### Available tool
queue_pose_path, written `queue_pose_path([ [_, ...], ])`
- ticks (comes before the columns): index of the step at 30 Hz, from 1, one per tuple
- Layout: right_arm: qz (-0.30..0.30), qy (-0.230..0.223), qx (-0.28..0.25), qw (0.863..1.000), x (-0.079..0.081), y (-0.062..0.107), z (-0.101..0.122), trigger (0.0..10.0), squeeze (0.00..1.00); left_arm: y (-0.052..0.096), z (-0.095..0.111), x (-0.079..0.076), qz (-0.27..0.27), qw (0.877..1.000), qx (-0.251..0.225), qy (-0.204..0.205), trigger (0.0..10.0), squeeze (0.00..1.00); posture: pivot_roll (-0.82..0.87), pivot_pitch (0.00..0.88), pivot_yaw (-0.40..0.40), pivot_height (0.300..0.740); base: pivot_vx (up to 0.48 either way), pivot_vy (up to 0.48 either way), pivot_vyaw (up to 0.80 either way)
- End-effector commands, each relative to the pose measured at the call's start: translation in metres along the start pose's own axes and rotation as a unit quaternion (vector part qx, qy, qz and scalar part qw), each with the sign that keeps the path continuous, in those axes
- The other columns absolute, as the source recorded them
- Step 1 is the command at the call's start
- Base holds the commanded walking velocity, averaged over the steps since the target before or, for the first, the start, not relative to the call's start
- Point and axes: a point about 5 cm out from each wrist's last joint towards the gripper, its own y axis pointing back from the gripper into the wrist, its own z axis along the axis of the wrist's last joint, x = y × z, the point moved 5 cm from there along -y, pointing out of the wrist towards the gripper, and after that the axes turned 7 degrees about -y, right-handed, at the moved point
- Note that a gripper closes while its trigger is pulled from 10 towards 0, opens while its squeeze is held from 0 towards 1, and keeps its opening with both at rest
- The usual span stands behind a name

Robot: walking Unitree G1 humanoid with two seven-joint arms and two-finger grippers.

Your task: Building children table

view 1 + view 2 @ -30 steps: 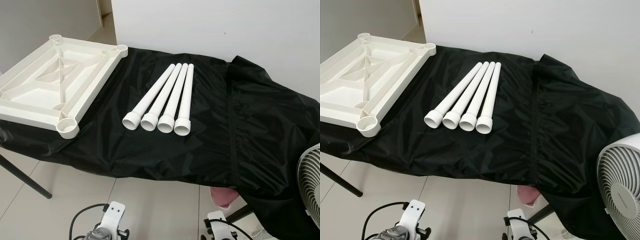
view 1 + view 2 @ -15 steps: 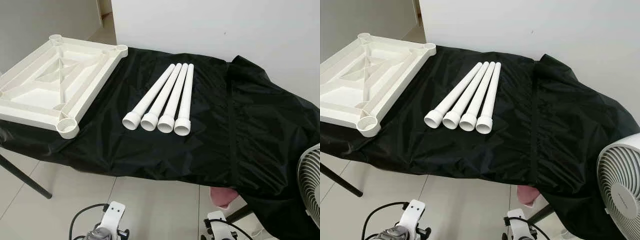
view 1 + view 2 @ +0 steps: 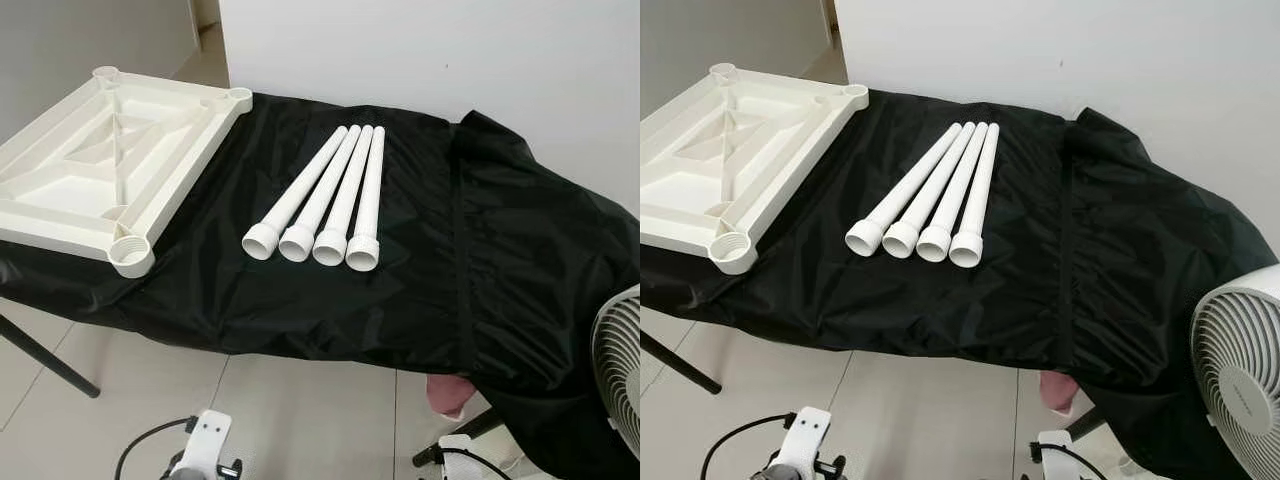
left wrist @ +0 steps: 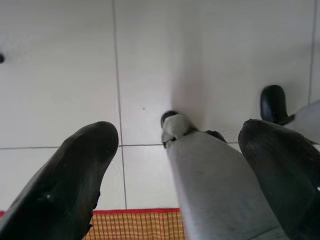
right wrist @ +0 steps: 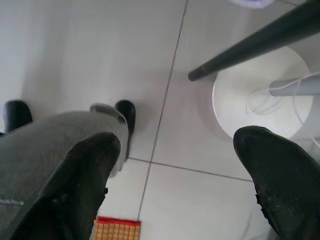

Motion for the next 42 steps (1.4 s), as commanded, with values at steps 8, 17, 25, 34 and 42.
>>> queue_pose_path([
  [8, -0.014, -0.048, -0.011, 0.999, -0.011, 0.000, 0.007, 10.0, 0.00, 0.000, -0.002, -0.001, 0.002, 1.000, 0.007, 0.016, 10.0, 0.00, -0.01, 0.000, -0.021, 0.740, 0.000, 0.000, 0.00],
  [17, -0.036, -0.095, -0.016, 0.995, -0.014, 0.001, 0.002, 10.0, 0.00, -0.001, -0.002, 0.000, -0.009, 1.000, 0.019, -0.019, 10.0, 0.00, -0.13, 0.000, 0.076, 0.740, 0.000, 0.000, 0.00],
  [25, -0.032, -0.103, -0.007, 0.994, -0.007, 0.005, -0.012, 10.0, 0.00, -0.003, 0.005, -0.007, -0.015, 1.000, 0.012, -0.011, 10.0, 0.00, -0.12, 0.000, 0.072, 0.740, 0.000, 0.000, 0.00],
  [34, -0.024, -0.095, -0.024, 0.995, -0.008, 0.002, 0.000, 10.0, 0.00, -0.004, 0.007, -0.017, -0.029, 0.999, 0.006, -0.013, 10.0, 0.00, -0.08, 0.000, 0.036, 0.740, 0.000, 0.000, 0.00],
  [42, -0.017, -0.087, -0.037, 0.995, -0.005, 0.001, 0.010, 10.0, 0.00, -0.001, -0.003, -0.010, -0.016, 1.000, 0.017, 0.017, 10.0, 0.00, -0.06, 0.000, 0.023, 0.740, 0.000, 0.000, 0.00],
])
